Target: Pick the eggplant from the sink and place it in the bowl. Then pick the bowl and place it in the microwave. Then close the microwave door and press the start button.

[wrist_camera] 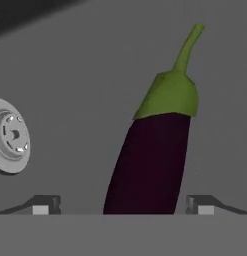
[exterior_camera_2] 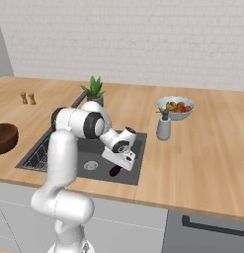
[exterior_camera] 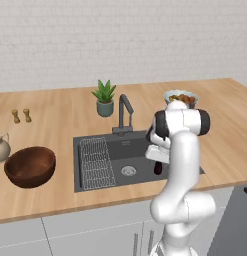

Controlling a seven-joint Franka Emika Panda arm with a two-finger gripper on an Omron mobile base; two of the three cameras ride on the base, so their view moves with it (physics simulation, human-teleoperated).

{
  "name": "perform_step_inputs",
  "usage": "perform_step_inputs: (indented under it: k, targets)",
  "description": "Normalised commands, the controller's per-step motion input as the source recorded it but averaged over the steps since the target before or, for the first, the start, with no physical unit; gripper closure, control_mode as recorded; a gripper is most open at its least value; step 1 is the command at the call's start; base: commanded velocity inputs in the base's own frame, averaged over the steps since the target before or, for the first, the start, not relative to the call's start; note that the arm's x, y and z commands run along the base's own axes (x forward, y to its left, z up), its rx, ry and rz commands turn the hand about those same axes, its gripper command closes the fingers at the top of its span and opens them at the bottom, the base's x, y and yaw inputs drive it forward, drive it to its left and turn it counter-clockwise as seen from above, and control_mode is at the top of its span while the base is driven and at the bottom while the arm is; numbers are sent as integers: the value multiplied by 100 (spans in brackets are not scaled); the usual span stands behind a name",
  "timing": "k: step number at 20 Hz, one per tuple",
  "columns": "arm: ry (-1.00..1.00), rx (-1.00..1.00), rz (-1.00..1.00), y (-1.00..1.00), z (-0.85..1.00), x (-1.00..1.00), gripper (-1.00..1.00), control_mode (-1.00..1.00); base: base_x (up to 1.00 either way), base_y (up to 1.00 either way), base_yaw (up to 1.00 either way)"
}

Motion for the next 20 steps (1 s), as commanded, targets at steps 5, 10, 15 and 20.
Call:
perform_step_inputs:
  k: [5,10,15,20]
  targets:
    - [0,0,0,-2,-42,34,-100,-100,0,0,0]
    - [0,0,0,-2,-52,0,-100,-100,0,0,0]
    - [0,0,0,12,-32,-2,100,-100,0,0,0]
    - [-6,0,0,7,23,-56,100,-100,0,0,0]
